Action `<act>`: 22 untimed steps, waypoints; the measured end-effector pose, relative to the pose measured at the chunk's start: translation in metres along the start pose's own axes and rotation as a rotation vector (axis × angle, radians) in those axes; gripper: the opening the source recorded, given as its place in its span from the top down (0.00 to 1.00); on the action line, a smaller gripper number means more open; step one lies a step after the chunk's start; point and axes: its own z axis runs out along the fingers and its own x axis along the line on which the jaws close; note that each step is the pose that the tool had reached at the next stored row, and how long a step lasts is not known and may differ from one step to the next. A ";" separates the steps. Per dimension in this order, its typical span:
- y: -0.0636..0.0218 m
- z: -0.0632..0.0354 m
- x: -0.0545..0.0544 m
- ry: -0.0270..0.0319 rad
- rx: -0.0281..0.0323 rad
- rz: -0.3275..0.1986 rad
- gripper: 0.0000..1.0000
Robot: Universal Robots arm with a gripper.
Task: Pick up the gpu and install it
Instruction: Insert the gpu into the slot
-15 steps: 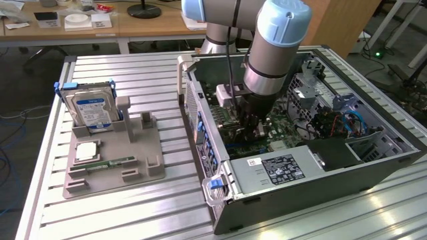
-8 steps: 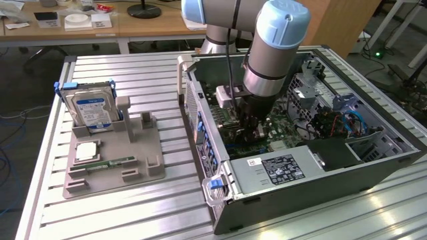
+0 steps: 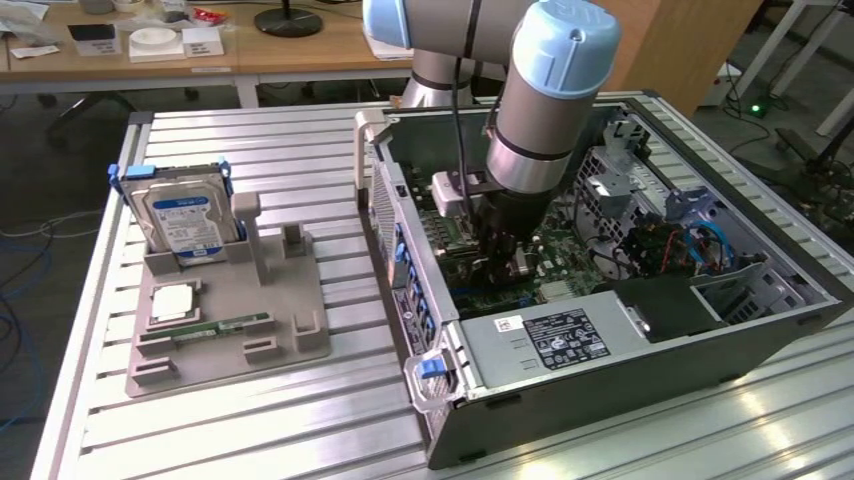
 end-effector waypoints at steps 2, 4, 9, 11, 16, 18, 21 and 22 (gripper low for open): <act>0.0000 0.0001 0.000 -0.0003 0.0000 0.000 0.72; 0.0000 0.0000 0.000 -0.0002 0.0001 0.000 0.72; 0.0000 0.0000 0.000 -0.0004 0.0001 0.000 0.65; 0.0000 -0.0002 0.000 -0.0003 0.0001 0.000 0.58; -0.0001 -0.0055 0.000 -0.0001 0.0000 0.000 0.58; -0.0001 -0.0102 0.000 -0.0002 0.0001 0.000 0.58; -0.0002 -0.0201 -0.001 -0.0002 0.0001 0.000 0.58; -0.0002 -0.0233 -0.001 -0.0001 0.0000 0.000 0.58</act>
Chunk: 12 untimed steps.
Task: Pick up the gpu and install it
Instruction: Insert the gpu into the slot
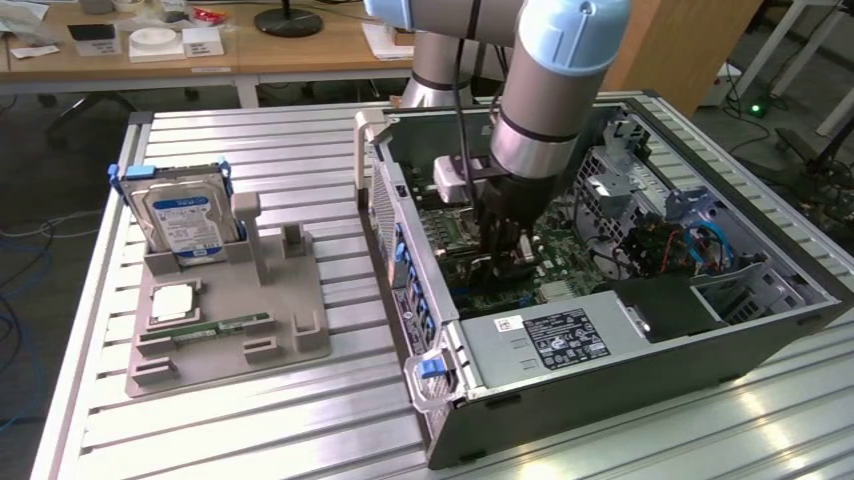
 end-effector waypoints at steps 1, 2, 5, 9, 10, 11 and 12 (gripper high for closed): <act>0.0000 -0.0025 0.000 -0.0001 0.0000 0.000 0.58; 0.0000 -0.0047 0.000 0.0000 0.0000 0.000 0.58; -0.0001 -0.0110 0.000 -0.0001 0.0000 0.000 0.58; -0.0002 -0.0198 -0.001 -0.0001 0.0000 0.000 0.58; -0.0002 -0.0223 -0.001 -0.0001 0.0001 0.000 0.58; -0.0002 -0.0249 -0.001 -0.0001 0.0000 0.000 0.58; -0.0002 -0.0272 -0.001 -0.0001 0.0000 0.000 0.58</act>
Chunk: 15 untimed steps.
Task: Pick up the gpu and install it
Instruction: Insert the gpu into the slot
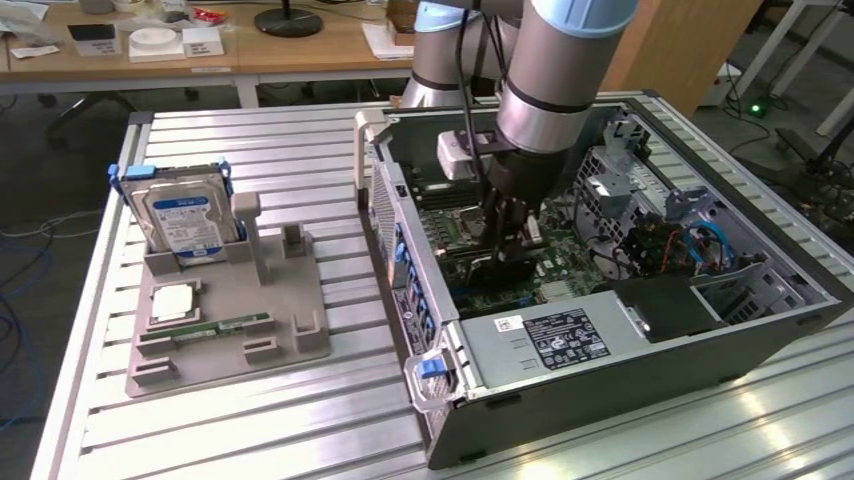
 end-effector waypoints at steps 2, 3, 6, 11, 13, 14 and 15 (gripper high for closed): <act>0.0000 -0.0036 0.000 -0.0001 0.0000 0.000 0.58; -0.0001 -0.0055 0.000 0.0000 0.0000 0.000 0.58; -0.0001 -0.0065 0.000 -0.0001 0.0000 0.000 0.58; -0.0001 -0.0066 0.000 0.0000 0.0000 0.000 0.66; -0.0001 -0.0066 0.000 0.0000 0.0000 0.000 0.73; -0.0001 -0.0066 0.000 0.0000 0.0000 0.000 0.78; -0.0001 -0.0066 0.000 0.0000 0.0000 0.000 0.84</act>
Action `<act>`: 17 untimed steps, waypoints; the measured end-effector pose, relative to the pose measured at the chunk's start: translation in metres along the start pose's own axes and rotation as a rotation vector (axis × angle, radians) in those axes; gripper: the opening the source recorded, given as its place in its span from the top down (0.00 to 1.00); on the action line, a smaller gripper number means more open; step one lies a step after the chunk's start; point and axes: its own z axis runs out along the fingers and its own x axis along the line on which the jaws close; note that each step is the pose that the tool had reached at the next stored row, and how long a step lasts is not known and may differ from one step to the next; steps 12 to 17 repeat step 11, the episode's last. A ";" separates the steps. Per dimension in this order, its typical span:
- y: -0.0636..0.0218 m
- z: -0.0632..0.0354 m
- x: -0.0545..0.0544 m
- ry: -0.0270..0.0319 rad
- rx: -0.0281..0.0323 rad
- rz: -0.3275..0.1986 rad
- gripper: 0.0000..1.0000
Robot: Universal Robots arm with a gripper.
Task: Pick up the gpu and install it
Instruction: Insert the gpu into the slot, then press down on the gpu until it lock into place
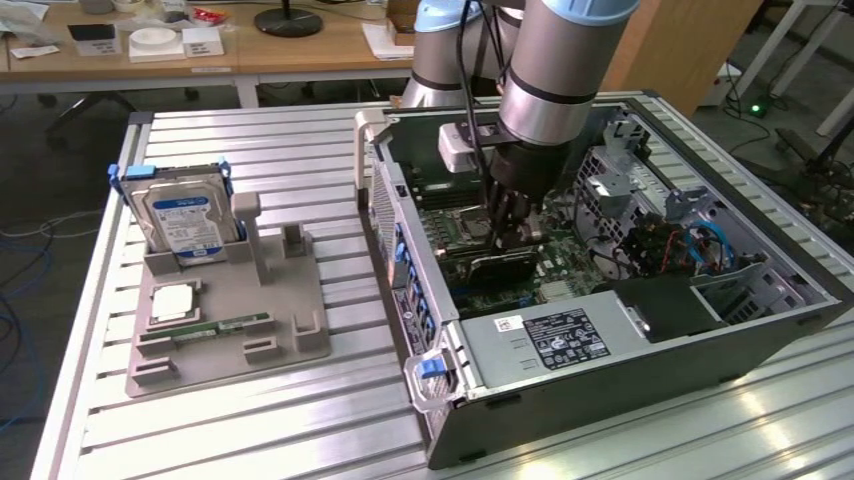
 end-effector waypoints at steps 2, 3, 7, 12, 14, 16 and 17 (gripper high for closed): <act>0.0000 0.0000 0.000 0.0000 0.0000 0.000 0.90; 0.0000 0.0000 0.000 0.0000 0.0000 0.000 0.90; 0.0000 0.0000 0.000 0.0000 0.0000 0.000 0.90; 0.0000 0.0000 0.000 0.0000 0.0000 0.000 0.90; 0.0000 0.0000 0.000 0.0000 0.0000 0.000 0.90; 0.0000 0.0000 0.000 0.0000 0.0000 0.000 0.90; 0.0000 0.0000 0.000 0.0000 0.0000 0.000 0.90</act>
